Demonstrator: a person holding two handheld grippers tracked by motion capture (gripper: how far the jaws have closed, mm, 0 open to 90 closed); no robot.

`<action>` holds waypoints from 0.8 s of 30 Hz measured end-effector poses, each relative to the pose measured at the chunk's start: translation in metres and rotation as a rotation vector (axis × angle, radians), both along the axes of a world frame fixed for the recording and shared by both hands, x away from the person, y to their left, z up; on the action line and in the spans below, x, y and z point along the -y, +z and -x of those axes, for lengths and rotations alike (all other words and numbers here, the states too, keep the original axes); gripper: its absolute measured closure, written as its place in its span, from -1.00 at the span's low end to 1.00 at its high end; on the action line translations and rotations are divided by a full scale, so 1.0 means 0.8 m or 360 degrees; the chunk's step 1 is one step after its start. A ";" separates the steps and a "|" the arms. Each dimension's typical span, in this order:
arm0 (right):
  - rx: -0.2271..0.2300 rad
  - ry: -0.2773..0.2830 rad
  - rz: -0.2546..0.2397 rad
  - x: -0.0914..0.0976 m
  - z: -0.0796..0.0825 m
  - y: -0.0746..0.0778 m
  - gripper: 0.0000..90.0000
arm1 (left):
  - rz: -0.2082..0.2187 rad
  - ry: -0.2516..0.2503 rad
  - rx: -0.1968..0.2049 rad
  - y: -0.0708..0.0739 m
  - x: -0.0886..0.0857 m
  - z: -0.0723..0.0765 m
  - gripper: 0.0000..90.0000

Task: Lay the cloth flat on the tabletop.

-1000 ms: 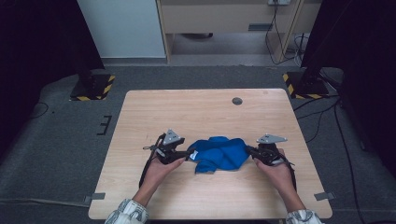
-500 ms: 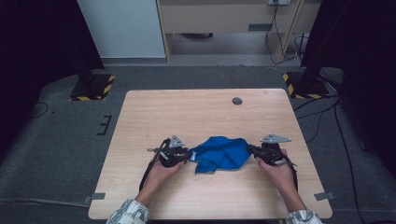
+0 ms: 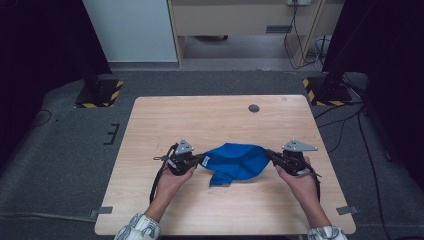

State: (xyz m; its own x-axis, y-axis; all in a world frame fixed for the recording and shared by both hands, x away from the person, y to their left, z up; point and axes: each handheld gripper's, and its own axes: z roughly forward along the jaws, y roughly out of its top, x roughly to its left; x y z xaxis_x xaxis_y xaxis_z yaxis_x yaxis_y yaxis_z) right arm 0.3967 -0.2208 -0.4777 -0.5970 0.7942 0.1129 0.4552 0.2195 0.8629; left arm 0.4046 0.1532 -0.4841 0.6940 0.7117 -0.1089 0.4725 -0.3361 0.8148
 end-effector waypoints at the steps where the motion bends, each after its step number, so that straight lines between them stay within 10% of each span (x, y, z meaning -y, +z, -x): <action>1: -0.0002 0.0004 0.0004 -0.001 0.000 0.002 0.93 | 0.0018 0.0002 0.0006 0.004 -0.002 0.001 0.92; 13: 0.0032 0.0041 0.0018 -0.006 0.001 0.038 0.93 | 0.0083 0.0034 0.0063 0.048 -0.013 -0.002 0.92; 24: 0.0011 0.0010 0.0042 -0.007 -0.026 0.037 0.94 | -0.0003 0.0095 -0.0009 0.021 0.000 -0.040 0.91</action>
State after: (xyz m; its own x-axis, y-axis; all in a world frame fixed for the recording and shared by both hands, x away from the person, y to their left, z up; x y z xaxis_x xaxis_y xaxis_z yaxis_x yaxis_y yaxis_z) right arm 0.4174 -0.2155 -0.4482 -0.6029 0.7929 0.0882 0.4480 0.2450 0.8598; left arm 0.4367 0.1536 -0.4675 0.6495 0.7522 -0.1112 0.4963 -0.3086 0.8115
